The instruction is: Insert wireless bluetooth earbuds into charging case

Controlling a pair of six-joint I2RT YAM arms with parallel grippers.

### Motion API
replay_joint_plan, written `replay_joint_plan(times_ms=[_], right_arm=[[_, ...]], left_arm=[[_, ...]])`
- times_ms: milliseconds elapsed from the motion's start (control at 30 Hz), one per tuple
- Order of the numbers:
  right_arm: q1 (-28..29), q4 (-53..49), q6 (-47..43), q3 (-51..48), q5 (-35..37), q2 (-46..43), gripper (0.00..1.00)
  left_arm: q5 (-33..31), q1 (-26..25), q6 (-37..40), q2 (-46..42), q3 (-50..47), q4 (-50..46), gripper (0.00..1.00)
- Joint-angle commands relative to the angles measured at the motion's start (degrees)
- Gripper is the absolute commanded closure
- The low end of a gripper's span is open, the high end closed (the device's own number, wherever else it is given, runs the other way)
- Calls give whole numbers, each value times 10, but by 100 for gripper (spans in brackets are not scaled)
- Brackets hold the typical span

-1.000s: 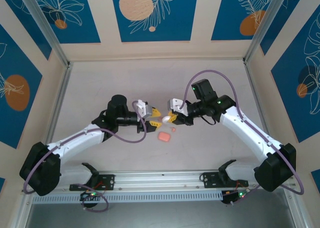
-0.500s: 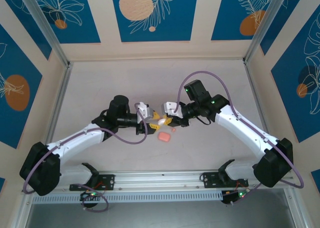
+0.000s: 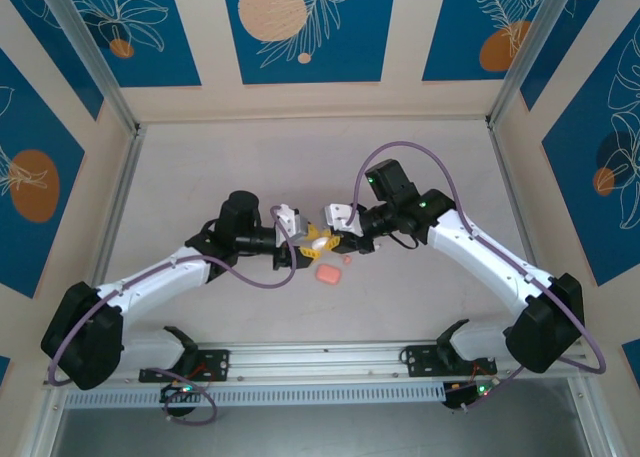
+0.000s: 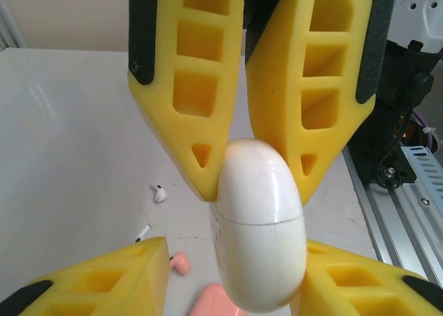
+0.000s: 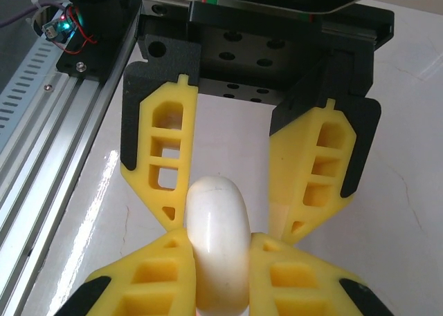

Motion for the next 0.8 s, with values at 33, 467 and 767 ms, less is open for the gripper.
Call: replay_joint_plan(times_ms=[33,467,767], right_arm=[[5,3,7,18,-24,5,86],[-1,16,28,6,-17,2,69],[-26,44,72,-1,-15,-2,56]], left_arm=[[14,-4,-5,3,14,17,58],[17,-5,-8,-5,10,21,78],[16,-5,-2,-10,7,14,80]])
